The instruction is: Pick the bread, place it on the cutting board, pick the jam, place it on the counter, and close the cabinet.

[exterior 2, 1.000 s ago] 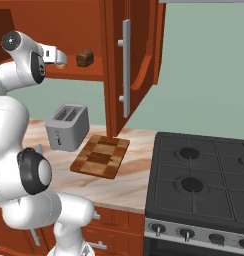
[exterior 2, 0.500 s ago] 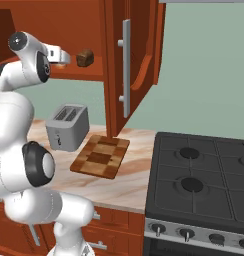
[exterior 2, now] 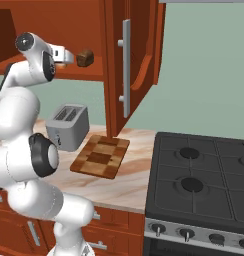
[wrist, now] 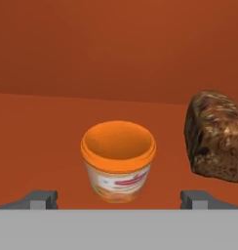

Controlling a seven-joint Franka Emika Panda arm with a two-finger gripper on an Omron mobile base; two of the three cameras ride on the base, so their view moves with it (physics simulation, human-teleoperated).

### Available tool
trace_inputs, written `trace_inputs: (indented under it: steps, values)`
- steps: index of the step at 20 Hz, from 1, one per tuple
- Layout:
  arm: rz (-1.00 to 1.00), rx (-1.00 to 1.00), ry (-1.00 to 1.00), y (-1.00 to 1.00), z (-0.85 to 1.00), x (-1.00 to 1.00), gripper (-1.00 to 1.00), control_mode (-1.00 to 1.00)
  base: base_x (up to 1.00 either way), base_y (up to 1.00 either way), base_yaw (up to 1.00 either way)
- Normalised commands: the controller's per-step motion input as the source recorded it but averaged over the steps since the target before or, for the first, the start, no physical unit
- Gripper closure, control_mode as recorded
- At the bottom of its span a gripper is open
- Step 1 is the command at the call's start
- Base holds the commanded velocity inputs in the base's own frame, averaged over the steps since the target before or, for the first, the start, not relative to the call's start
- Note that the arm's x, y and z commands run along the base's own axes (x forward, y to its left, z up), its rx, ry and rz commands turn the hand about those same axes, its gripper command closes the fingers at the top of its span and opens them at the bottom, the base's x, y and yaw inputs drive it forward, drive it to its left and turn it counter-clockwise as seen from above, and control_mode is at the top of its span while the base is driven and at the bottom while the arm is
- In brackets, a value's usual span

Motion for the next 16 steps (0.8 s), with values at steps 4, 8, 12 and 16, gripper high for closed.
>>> trace_inputs:
  steps: [4, 8, 12, 16]
  values:
    - [0.0, 0.0, 0.0, 0.0, 0.0, 0.34, -1.0, -1.0, 0.0, 0.0, 0.0]
    - [0.0, 0.0, 0.0, 0.0, 0.0, 0.29, -1.0, -1.0, 0.0, 0.0, 0.0]
    - [0.0, 0.0, 0.0, 0.0, 0.0, 0.2, -1.0, -1.0, 0.0, 0.0, 0.0]
    - [0.0, 0.0, 0.0, 0.0, 0.0, 0.14, -1.0, -1.0, 0.0, 0.0, 0.0]
